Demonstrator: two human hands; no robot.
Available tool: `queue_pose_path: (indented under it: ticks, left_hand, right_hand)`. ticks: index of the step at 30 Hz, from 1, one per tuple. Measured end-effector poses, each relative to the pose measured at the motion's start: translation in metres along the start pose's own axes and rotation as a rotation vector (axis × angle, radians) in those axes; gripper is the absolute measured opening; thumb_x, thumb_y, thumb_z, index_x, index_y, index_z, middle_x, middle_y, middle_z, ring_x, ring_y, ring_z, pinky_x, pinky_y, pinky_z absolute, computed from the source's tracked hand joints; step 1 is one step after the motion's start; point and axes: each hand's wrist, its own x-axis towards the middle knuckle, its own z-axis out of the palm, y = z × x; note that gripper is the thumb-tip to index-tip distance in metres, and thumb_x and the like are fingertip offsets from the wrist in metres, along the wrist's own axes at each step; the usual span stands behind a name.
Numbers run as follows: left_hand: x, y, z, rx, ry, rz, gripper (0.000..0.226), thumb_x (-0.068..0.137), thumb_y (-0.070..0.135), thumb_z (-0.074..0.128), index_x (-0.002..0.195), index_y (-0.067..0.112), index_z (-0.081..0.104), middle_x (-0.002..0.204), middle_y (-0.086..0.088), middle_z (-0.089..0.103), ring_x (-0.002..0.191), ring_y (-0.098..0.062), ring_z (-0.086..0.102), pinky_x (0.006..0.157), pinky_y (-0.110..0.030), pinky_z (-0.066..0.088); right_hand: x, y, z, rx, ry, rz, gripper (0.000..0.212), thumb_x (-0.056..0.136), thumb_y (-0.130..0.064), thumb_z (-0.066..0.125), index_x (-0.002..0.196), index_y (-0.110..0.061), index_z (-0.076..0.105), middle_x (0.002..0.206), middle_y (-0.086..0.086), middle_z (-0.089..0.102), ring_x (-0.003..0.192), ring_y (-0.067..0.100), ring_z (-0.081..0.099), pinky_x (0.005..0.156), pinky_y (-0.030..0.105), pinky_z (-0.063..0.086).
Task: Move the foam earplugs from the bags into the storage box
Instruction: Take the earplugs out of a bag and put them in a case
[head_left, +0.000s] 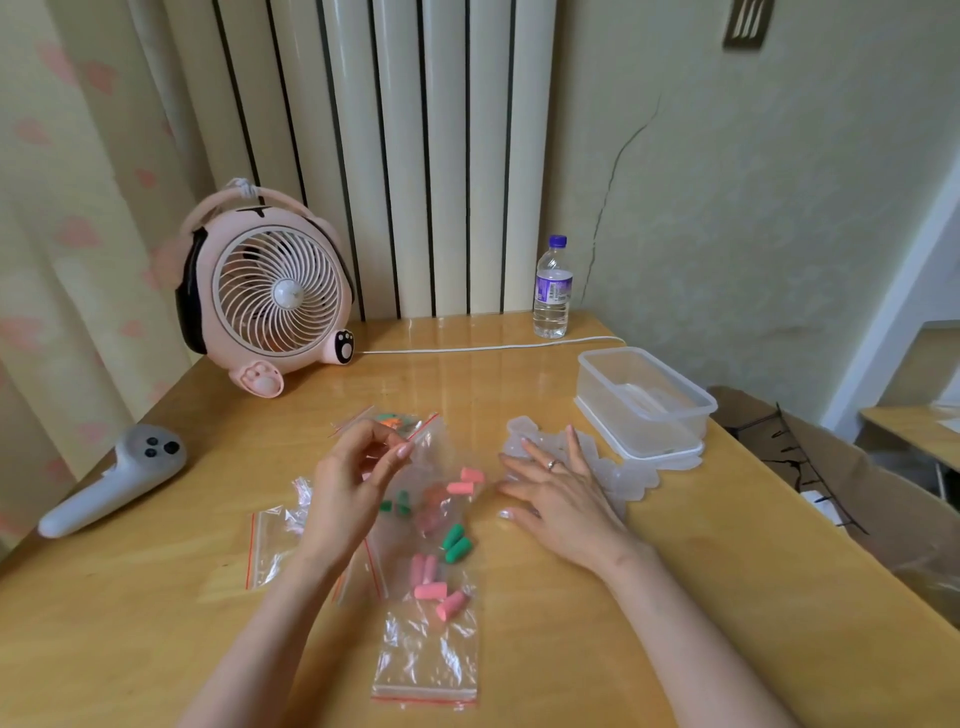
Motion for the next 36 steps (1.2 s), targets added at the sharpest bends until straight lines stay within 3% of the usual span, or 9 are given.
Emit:
queue_pose_path:
  ticks: [4, 7, 9, 11, 14, 20, 27, 33, 36]
  left_hand:
    - [-0.003, 0.008, 0.005, -0.132, -0.078, -0.008, 0.017, 0.082, 0.02, 0.06, 0.081, 0.004, 0.056, 0.078, 0.0, 0.066, 0.076, -0.011, 0.065, 0.071, -0.02, 0.051]
    - [-0.006, 0.012, 0.012, -0.242, -0.122, -0.063, 0.017, 0.09, 0.009, 0.052, 0.085, -0.007, 0.049, 0.08, -0.007, 0.068, 0.078, -0.014, 0.067, 0.071, -0.022, 0.054]
    - [-0.008, 0.014, 0.014, -0.275, -0.141, -0.112, 0.018, 0.094, 0.009, 0.048, 0.085, -0.007, 0.046, 0.08, -0.008, 0.069, 0.075, -0.017, 0.067, 0.068, -0.023, 0.055]
    - [-0.01, 0.015, 0.016, -0.298, -0.16, -0.174, 0.017, 0.095, 0.009, 0.045, 0.083, -0.002, 0.045, 0.072, -0.003, 0.067, 0.07, -0.017, 0.068, 0.063, -0.021, 0.054]
    - [-0.01, 0.016, 0.019, -0.325, -0.196, -0.271, 0.017, 0.096, 0.01, 0.043, 0.082, 0.001, 0.045, 0.068, -0.011, 0.064, 0.063, -0.018, 0.068, 0.059, -0.023, 0.056]
    - [-0.014, 0.019, 0.027, -0.339, -0.343, -0.451, 0.016, 0.098, 0.009, 0.04, 0.085, 0.0, 0.045, 0.063, -0.017, 0.068, 0.053, -0.02, 0.067, 0.052, -0.023, 0.055]
    - [-0.02, 0.02, 0.034, -0.335, -0.432, -0.615, 0.023, 0.098, 0.01, 0.043, 0.087, -0.006, 0.056, 0.068, -0.013, 0.068, 0.05, -0.014, 0.063, 0.045, -0.019, 0.049]
    - [-0.021, 0.023, 0.035, -0.181, -0.307, -0.574, 0.019, 0.097, 0.009, 0.046, 0.085, -0.002, 0.056, 0.048, -0.003, 0.061, 0.034, -0.008, 0.051, 0.035, -0.016, 0.04]
    - [-0.017, 0.016, 0.034, -0.05, -0.221, -0.497, 0.02, 0.095, 0.012, 0.051, 0.091, -0.006, 0.057, 0.055, -0.004, 0.064, 0.033, -0.01, 0.051, 0.034, -0.017, 0.037]
  right_hand:
    - [-0.001, 0.007, -0.001, 0.035, 0.082, 0.073, 0.045, 0.087, -0.046, 0.056, 0.13, -0.032, 0.053, 0.154, -0.011, 0.024, 0.146, 0.011, 0.002, 0.113, 0.047, -0.018]
    - [-0.002, 0.005, -0.007, 0.417, 0.259, 0.019, 0.068, 0.075, -0.025, 0.075, 0.133, -0.039, 0.044, 0.143, -0.019, 0.039, 0.14, 0.007, 0.023, 0.118, 0.041, 0.011]
    - [-0.003, -0.001, -0.013, 0.667, 0.275, 0.009, 0.079, 0.071, -0.009, 0.076, 0.135, -0.04, 0.041, 0.124, -0.034, 0.048, 0.124, -0.003, 0.04, 0.11, 0.025, 0.029]
    - [-0.004, -0.007, -0.019, 0.904, 0.289, 0.019, 0.078, 0.07, 0.004, 0.073, 0.129, -0.039, 0.045, 0.103, -0.022, 0.062, 0.103, 0.0, 0.057, 0.096, 0.015, 0.038]
    - [-0.006, -0.01, -0.026, 1.097, 0.403, 0.009, 0.062, 0.072, 0.016, 0.065, 0.116, -0.026, 0.053, 0.085, 0.0, 0.071, 0.085, 0.015, 0.065, 0.083, 0.022, 0.048]
    - [-0.01, -0.003, -0.037, 1.279, 0.366, 0.057, 0.026, 0.077, 0.014, 0.063, 0.085, -0.01, 0.068, 0.074, -0.001, 0.073, 0.075, 0.009, 0.068, 0.069, 0.015, 0.049]
    - [-0.011, 0.008, -0.035, 1.345, 0.283, 0.107, 0.024, 0.082, 0.014, 0.057, 0.082, -0.006, 0.069, 0.075, 0.006, 0.074, 0.076, 0.021, 0.07, 0.073, 0.028, 0.054]
    - [-0.01, 0.012, -0.034, 1.274, 0.356, 0.194, 0.014, 0.072, 0.011, 0.07, 0.068, -0.002, 0.067, 0.061, -0.001, 0.066, 0.058, 0.012, 0.06, 0.06, 0.019, 0.048]
    - [-0.01, 0.012, -0.037, 1.234, 0.39, 0.212, 0.017, 0.069, 0.006, 0.074, 0.065, -0.009, 0.068, 0.065, -0.002, 0.064, 0.061, 0.01, 0.052, 0.062, 0.02, 0.044]
